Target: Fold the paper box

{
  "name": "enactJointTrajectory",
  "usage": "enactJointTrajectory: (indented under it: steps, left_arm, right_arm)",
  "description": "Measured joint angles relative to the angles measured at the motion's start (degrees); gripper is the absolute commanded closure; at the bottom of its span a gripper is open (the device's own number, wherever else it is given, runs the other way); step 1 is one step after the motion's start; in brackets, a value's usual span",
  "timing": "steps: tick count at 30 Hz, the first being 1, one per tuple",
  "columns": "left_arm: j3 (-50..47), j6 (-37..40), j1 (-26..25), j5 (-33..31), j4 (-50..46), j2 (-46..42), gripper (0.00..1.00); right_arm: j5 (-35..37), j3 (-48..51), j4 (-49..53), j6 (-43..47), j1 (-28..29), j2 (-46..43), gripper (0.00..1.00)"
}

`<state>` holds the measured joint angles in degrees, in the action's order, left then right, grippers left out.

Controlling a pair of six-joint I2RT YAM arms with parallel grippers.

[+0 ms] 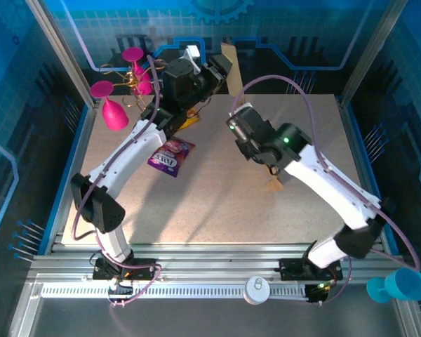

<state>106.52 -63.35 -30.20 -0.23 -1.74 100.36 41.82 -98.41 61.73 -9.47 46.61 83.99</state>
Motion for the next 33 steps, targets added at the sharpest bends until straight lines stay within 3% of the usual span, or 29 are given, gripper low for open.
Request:
enactJointTrajectory:
  steps: [2, 7, 15, 27, 33]
  left_arm:
    - [-0.31, -1.7, 0.02, -0.11, -1.42, -1.99, 0.28]
    - [-1.29, -7.74, 0.61, -0.59, -6.82, -8.74, 0.24]
    - [-5.16, -19.21, 3.32, -3.23, -16.09, -17.55, 0.22]
    - [-10.62, -33.94, 6.29, -4.39, -26.4, -22.4, 0.22]
    - [-14.84, -38.95, 5.88, -2.19, -26.51, -23.69, 0.21]
  right_arm:
    - [-0.68, 4.87, -4.2, 4.04, -0.35, -4.92, 1.0]
    - [-2.54, 15.26, -15.61, 13.84, -2.12, -15.63, 1.0]
    - [-6.82, 22.97, -27.89, 22.05, -6.62, -20.44, 1.0]
    - [-12.59, 25.46, -33.07, 23.34, -15.91, -25.07, 1.0]
    - [-16.37, 25.29, -34.25, 21.0, -20.5, -25.27, 1.0]
